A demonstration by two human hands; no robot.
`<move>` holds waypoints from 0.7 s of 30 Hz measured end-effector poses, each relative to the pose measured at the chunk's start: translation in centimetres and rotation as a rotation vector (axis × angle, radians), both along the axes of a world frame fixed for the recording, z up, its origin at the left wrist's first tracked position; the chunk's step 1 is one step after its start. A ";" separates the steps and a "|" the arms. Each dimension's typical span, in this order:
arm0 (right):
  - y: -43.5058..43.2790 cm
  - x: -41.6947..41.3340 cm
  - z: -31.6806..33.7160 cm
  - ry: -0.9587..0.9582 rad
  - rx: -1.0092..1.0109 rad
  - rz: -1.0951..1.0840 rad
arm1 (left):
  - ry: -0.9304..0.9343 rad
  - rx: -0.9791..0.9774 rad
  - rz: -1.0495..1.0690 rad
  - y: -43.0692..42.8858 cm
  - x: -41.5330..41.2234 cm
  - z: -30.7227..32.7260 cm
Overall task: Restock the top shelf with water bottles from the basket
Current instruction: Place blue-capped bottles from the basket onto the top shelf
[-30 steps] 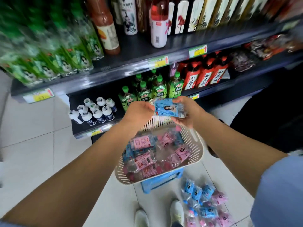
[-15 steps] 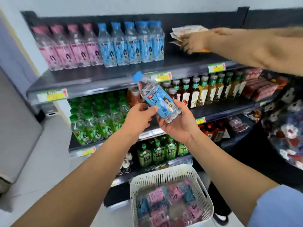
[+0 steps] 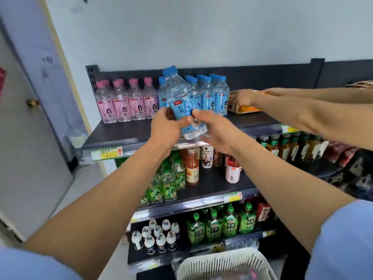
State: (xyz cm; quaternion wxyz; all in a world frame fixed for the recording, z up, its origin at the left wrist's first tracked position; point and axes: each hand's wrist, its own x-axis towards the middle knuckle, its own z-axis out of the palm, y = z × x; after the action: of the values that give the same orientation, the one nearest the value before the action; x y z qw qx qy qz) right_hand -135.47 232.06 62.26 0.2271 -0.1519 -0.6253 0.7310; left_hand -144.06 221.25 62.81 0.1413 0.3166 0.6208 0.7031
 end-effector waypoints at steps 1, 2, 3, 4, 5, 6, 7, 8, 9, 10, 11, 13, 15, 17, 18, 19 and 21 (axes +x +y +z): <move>0.3 -0.9 0.6 -0.016 0.107 -0.032 | 0.037 -0.003 0.017 0.3 -0.4 0.2; 0.6 -1.8 1.2 -0.018 0.180 -0.054 | 0.080 -0.009 0.038 0.7 -0.7 0.3; 1.0 -2.7 1.8 -0.010 0.233 -0.058 | 0.121 -0.020 0.058 1.1 -1.1 0.3; 1.4 -3.7 2.2 -0.007 0.282 -0.059 | 0.150 -0.030 0.074 1.6 -1.6 0.4; 1.8 -4.6 2.7 -0.008 0.323 -0.055 | 0.165 -0.040 0.092 2.1 -2.0 0.5; 2.2 -5.4 3.0 -0.014 0.360 -0.055 | 0.168 -0.048 0.108 2.4 -2.6 0.5; 2.6 -6.2 3.2 -0.014 0.386 -0.064 | 0.172 -0.059 0.116 2.7 -3.0 0.6; 3.1 -6.9 3.3 -0.004 0.396 -0.070 | 0.181 -0.079 0.123 3.0 -3.5 0.8; 3.7 -7.7 3.2 0.007 0.392 -0.082 | 0.194 -0.107 0.127 3.3 -4.0 0.9; 4.3 -8.6 3.1 0.019 0.391 -0.086 | 0.207 -0.134 0.137 3.4 -4.5 1.1; 4.9 -9.6 2.9 0.023 0.394 -0.094 | 0.214 -0.160 0.153 3.5 -4.9 1.2; 5.8 -11.2 2.4 0.011 0.385 -0.101 | 0.221 -0.199 0.212 3.4 -5.8 1.1; 6.8 -12.7 1.7 -0.028 0.387 -0.090 | 0.227 -0.228 0.271 3.1 -6.6 0.8; 7.7 -14.1 0.9 -0.078 0.400 -0.072 | 0.229 -0.265 0.305 2.7 -7.1 0.4; 7.9 -14.8 0.5 -0.094 0.400 -0.058 | 0.225 -0.282 0.313 2.5 -7.4 0.2; 8.1 -15.5 0.2 -0.108 0.397 -0.046 | 0.224 -0.293 0.313 2.3 -7.7 0.0; 8.4 -16.8 -0.2 -0.126 0.368 -0.044 | 0.231 -0.316 0.306 2.1 -8.0 -0.4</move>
State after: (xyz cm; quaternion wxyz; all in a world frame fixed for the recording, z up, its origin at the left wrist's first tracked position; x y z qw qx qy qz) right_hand -152.29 240.46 62.07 0.2274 -0.1670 -0.7578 0.5884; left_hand -152.10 223.34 62.43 0.0093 0.2711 0.7759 0.5696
